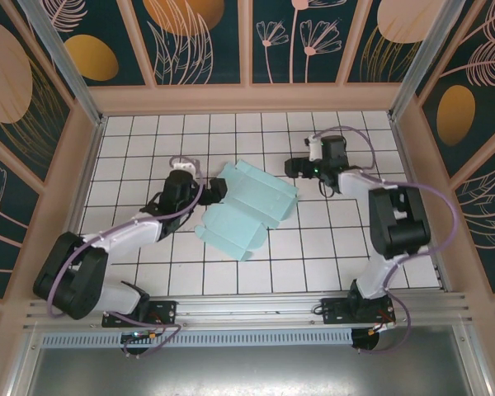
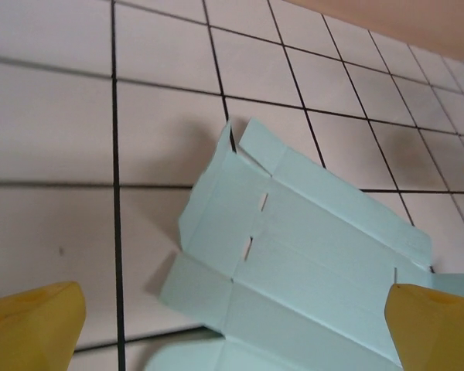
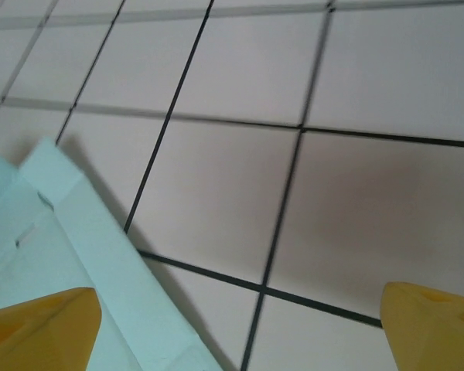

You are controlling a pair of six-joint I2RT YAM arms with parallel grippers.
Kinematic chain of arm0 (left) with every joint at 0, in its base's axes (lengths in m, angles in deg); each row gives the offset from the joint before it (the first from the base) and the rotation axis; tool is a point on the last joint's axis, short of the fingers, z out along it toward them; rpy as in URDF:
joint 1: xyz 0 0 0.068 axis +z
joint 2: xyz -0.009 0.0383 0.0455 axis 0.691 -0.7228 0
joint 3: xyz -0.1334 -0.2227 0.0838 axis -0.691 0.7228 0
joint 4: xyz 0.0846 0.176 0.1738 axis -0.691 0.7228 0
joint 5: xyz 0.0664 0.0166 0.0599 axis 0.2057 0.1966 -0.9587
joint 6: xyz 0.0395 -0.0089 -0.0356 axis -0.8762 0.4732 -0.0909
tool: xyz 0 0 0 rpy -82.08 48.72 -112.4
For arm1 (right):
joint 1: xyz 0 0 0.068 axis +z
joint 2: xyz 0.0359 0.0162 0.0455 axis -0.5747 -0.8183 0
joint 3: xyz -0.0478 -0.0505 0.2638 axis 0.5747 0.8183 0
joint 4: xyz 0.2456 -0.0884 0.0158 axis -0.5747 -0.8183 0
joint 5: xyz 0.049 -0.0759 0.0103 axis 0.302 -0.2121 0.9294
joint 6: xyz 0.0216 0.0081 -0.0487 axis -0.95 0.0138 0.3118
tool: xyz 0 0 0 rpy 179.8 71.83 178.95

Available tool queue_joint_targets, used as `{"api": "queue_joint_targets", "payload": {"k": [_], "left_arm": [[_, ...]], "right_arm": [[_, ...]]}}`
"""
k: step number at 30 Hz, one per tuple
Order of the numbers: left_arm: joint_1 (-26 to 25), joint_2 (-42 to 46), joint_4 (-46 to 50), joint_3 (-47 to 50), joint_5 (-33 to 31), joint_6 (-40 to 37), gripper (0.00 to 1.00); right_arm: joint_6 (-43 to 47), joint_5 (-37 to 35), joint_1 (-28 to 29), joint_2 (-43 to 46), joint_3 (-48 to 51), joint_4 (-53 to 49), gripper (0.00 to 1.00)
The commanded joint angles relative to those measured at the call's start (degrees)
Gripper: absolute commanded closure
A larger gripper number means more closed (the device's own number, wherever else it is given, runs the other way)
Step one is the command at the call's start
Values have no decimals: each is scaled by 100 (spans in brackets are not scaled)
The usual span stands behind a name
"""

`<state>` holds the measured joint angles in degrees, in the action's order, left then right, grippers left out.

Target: Fold the paper box

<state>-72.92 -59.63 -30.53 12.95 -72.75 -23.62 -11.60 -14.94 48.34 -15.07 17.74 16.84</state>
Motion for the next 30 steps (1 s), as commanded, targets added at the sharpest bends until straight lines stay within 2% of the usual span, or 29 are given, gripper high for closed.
{"api": "queue_joint_targets", "payload": {"k": [1,5,10,16,23,27,30], "left_arm": [[-236,283,-629,416,-87,1133,1],[-541,71,-897,688,-90,1599,1],[-621,-443,-1380,757,75,1876,7],[-621,-1137,-1533,525,100,1842,16],[-591,-1858,-1081,-15,4,1465,23],[-443,-2217,-688,-423,-151,1082,24],[-200,-2515,-523,-756,-43,858,25]], "right_arm": [[630,571,148,-670,-688,-978,11],[782,785,346,-1326,-1397,-1408,19],[852,845,482,-1617,-1705,-1619,27],[787,936,481,-1706,-1783,-1844,47],[685,999,456,-1491,-1509,-1824,50],[469,895,350,-1087,-967,-1532,51],[238,855,231,-644,-409,-1182,52]]}}
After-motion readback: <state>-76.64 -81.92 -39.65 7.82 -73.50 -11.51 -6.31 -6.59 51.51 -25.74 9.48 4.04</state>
